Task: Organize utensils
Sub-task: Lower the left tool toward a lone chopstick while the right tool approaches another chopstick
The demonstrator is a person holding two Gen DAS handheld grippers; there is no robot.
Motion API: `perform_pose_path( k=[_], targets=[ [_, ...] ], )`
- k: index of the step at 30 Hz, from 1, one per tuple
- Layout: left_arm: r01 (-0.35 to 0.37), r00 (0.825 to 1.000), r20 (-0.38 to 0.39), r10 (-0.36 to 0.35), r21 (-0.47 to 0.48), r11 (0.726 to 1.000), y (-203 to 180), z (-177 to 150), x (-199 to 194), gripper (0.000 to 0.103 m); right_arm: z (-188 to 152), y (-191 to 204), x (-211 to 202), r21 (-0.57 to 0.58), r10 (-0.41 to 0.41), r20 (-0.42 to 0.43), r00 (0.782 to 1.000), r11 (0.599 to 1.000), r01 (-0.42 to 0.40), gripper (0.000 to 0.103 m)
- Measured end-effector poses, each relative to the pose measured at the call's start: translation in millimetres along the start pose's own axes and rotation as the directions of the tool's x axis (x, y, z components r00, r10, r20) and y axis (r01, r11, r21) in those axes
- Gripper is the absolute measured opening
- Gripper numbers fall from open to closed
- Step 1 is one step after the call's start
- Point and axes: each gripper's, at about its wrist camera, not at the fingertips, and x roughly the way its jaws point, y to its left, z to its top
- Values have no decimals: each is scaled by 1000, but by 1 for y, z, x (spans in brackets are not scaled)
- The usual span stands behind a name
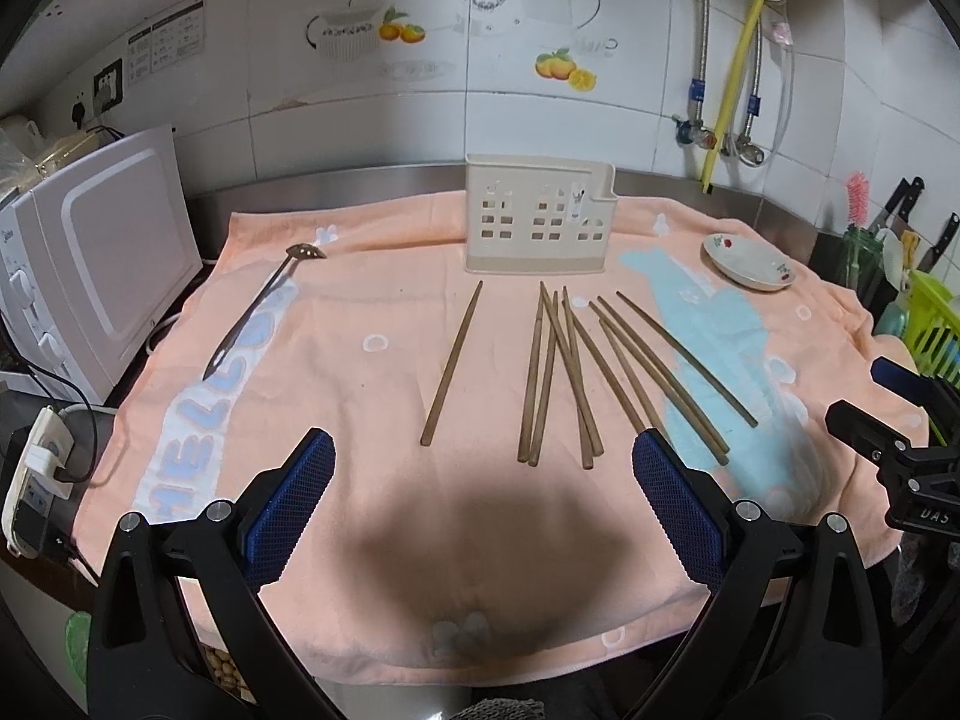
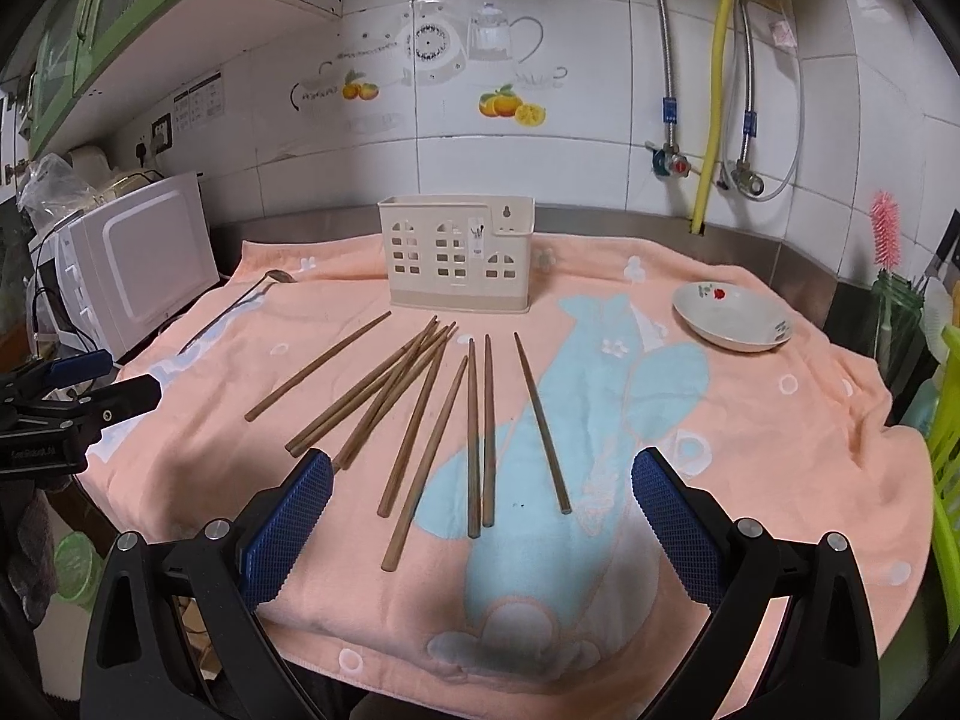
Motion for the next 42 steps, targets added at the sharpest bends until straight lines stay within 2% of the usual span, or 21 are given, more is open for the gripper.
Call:
perform_pose_path(
  k=[12,36,37,39,42],
  targets=[
    [-3,997,-76,2,-13,1000,6,3,39,98,-4,-6,37,13,6,-64,998,1000,-5,97],
    [-8,980,-200,2,-27,1000,24,7,119,95,-8,-38,107,71,-10,-177,984,997,23,95],
    [-7,979,-204,1,-28,1000,25,7,122,92,-7,-40,111,74,-11,-185,983,997,25,94],
    [-1,977,-214,-7,-34,999,27,9,129,88,-6,-44,117,83,-3,-195,981,996,19,84],
    [1,975,-220,-8,-32,999,29,11,138,84,-6,-48,125,92,0,-209,978,996,20,82]
  ],
)
